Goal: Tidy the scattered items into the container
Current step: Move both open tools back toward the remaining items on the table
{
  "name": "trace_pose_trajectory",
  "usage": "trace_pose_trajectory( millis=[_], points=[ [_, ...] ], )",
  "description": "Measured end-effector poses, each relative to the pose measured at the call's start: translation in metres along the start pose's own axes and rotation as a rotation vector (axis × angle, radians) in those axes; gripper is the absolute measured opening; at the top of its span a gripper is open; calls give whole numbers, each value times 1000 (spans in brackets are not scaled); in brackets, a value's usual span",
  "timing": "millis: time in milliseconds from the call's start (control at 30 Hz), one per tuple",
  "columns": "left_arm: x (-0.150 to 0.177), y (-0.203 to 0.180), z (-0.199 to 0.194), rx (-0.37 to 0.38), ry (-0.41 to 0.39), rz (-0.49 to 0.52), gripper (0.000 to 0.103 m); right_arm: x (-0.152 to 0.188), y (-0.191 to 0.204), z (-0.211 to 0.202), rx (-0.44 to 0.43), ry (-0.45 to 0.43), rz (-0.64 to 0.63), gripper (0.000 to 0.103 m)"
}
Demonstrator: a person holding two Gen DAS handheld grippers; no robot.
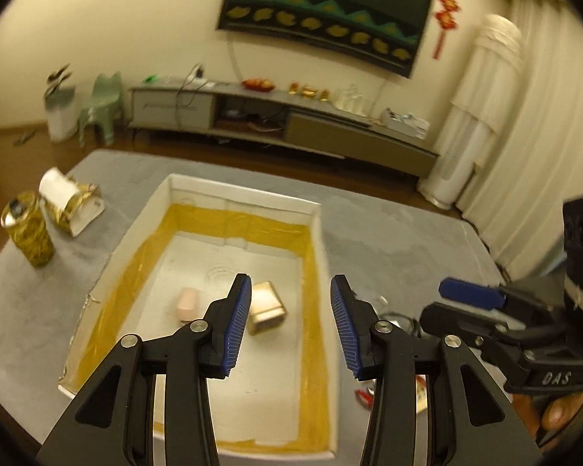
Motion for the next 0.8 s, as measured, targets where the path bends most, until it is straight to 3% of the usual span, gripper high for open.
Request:
trace_pose_trajectory(
  millis=[133, 367, 667, 800],
  points=[
    [34, -52, -4, 37, 25, 130, 45, 24, -17, -26, 50, -9, 7, 68],
    [97, -100, 11, 88, 143, 187, 45, 71, -54, -47, 99, 24, 90, 69],
    [151, -122, 47, 81, 254, 214, 45, 119, -81, -47, 178, 70, 109, 69],
    [173, -116, 72, 47, 306, 217, 45, 148, -94, -27, 231, 119, 91, 74]
  ],
)
Point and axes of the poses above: each gripper's, at about its wrist camera, not at the fingertips, and z roughly the way its jaws point, y to its left, x to its underside, the point moved 8 cm from there along z, roughly the way its jaws point, and after that the axes turned 2 degrees about x, right-handed, at the moved point
